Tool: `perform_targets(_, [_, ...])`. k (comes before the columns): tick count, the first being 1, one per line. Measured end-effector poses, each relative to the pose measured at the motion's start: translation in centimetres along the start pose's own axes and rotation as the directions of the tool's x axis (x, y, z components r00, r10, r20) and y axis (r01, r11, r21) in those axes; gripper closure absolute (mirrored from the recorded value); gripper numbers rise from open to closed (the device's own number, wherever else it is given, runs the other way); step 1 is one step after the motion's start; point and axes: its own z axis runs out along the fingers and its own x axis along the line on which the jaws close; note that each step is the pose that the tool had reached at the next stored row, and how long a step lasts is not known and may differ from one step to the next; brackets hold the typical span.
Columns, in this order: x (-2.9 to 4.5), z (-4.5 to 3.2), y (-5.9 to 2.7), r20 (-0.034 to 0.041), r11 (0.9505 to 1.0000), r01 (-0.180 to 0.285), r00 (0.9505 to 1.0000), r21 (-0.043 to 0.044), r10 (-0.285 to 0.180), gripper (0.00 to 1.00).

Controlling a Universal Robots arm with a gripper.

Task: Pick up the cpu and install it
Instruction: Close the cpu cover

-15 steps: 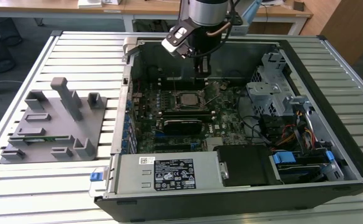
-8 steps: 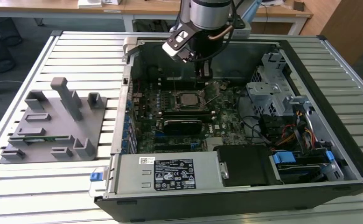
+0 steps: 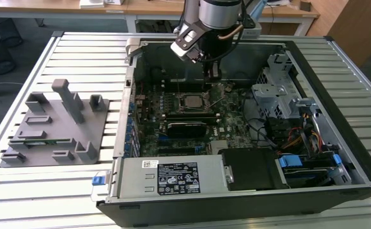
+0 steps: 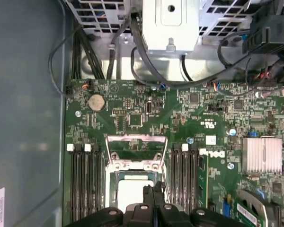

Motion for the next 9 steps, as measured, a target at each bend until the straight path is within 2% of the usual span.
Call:
perform_targets(2, [-0.01, -0.35, 0.01, 0.0, 1.0, 0.0, 1.0, 0.0, 0.0, 0.89])
perform_targets(4, [-0.01, -0.38, 0.11, -0.0002, 1.0, 0.0, 1.0, -0.0001, 0.0, 0.89])
perform_targets(9, [0.0, -0.37, 1.41, -0.0001, 1.0, 0.0, 1.0, 0.0, 0.0, 0.89])
